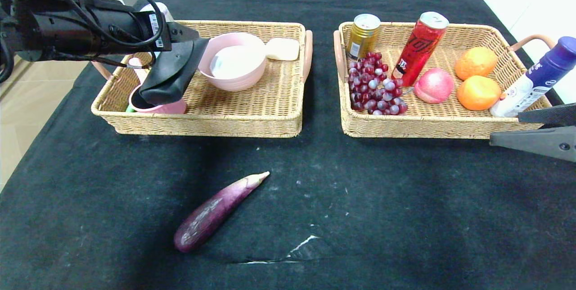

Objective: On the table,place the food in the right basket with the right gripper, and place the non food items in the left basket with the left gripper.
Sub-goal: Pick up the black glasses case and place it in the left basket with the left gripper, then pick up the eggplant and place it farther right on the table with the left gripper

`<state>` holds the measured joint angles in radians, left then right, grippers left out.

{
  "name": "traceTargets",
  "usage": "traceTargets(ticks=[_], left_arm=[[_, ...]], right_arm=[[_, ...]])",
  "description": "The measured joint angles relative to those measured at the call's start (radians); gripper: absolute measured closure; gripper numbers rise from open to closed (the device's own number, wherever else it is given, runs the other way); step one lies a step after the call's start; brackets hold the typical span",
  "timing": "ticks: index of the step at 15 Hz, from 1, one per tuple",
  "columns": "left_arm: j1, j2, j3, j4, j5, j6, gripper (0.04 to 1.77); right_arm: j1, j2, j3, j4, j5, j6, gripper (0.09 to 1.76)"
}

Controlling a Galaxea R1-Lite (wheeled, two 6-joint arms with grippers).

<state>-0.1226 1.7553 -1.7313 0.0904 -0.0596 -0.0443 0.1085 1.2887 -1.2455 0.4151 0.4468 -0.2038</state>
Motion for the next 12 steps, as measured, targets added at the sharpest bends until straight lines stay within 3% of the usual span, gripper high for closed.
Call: traceTargets(ticks=[5, 8, 12], left_arm=[[-0.004, -0.012, 0.006, 0.017, 0.000, 0.006, 0.19], [-0.021, -0.047, 0.021, 0.036, 0.002, 0.059, 0.16], [-0.086, -0.141, 0.061, 0.189, 0.017, 0.134, 0.13]], right_arm=[[-0.006, 0.000, -0.002, 0.000, 0.000, -0.001, 0.14], [-0.006, 0.000, -0.001, 0.000, 0.000, -0.002, 0.14], [-0.004, 0.000, 0.000, 0.000, 0.000, -0.003, 0.14]])
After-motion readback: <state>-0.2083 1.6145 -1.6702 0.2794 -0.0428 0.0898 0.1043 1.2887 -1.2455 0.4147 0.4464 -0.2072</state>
